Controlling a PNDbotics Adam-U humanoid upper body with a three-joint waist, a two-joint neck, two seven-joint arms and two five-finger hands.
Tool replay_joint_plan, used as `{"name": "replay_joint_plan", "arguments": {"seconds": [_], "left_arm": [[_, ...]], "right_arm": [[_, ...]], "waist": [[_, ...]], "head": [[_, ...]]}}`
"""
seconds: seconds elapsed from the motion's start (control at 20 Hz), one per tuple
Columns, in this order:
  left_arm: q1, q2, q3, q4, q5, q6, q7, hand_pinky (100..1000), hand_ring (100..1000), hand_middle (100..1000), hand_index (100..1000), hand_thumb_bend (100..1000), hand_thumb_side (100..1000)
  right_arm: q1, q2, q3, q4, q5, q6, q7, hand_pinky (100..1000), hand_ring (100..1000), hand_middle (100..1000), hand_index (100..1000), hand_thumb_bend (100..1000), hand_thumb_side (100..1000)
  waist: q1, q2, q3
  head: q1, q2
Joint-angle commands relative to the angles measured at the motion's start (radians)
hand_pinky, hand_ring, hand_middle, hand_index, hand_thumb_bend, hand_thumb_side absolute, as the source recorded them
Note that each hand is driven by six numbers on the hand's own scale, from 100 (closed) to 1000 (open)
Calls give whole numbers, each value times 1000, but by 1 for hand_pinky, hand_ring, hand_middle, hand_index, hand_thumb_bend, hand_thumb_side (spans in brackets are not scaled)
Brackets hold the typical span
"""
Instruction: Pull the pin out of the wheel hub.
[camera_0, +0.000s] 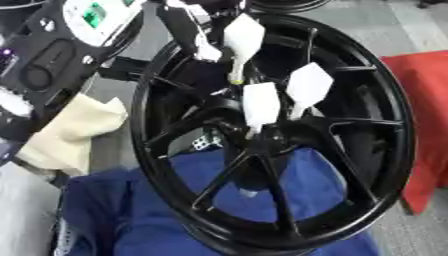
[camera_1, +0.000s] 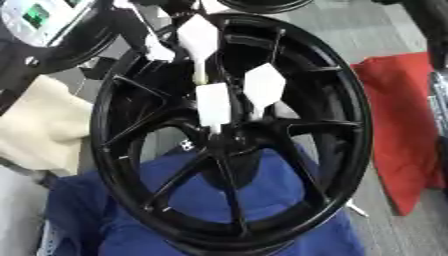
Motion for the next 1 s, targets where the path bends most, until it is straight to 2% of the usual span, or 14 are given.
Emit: {"name": "replay_joint_plan", "arguments": {"seconds": [0.05,0.1,0.3,0.45,0.55,0.7,0.8,0.95,1.0], "left_arm": [[-34,26,58,4,21,41,118,550,479,252,287,100,100],[-37,30,71,7,32,54,154,529,456,223,260,100,100],[-48,79,141,9,98,91,282,532,461,225,273,100,101],[-27,158,220,16,130,96,366,539,467,235,290,100,108],[18,237,276,24,147,94,425,541,471,245,307,100,111],[144,374,370,19,191,87,522,540,477,257,331,100,115],[268,464,436,-4,236,79,591,550,482,266,345,100,110],[449,550,516,-43,285,70,672,562,492,285,371,100,100],[500,565,536,-49,291,70,693,580,507,317,407,100,100]], "right_arm": [[-14,-11,-8,-6,-9,0,-1,672,560,554,693,100,702],[-14,-12,-9,-6,-8,0,0,672,560,555,694,100,700],[-15,-17,-11,-10,-3,1,4,673,560,555,694,100,698],[-10,-29,-15,-10,1,3,3,673,560,555,694,100,698],[-6,-42,-19,-9,4,4,2,674,561,556,694,100,698],[0,-62,-30,-10,9,6,-4,675,562,557,695,100,695],[2,-75,-39,-13,14,8,-9,675,563,557,695,100,693],[4,-81,-51,-19,19,9,-18,676,564,558,696,100,693],[4,-81,-54,-22,20,8,-21,676,564,558,696,100,693]], "waist": [[-8,-26,0],[-8,-27,1],[-10,-31,7],[-8,-35,21],[-6,-37,32],[-6,-40,51],[-9,-42,64],[-16,-44,80],[-18,-45,85]], "head": [[0,-6],[-1,-5],[-9,2],[-24,7],[-37,11],[-55,15],[-65,17],[-75,16],[-77,15]]}}
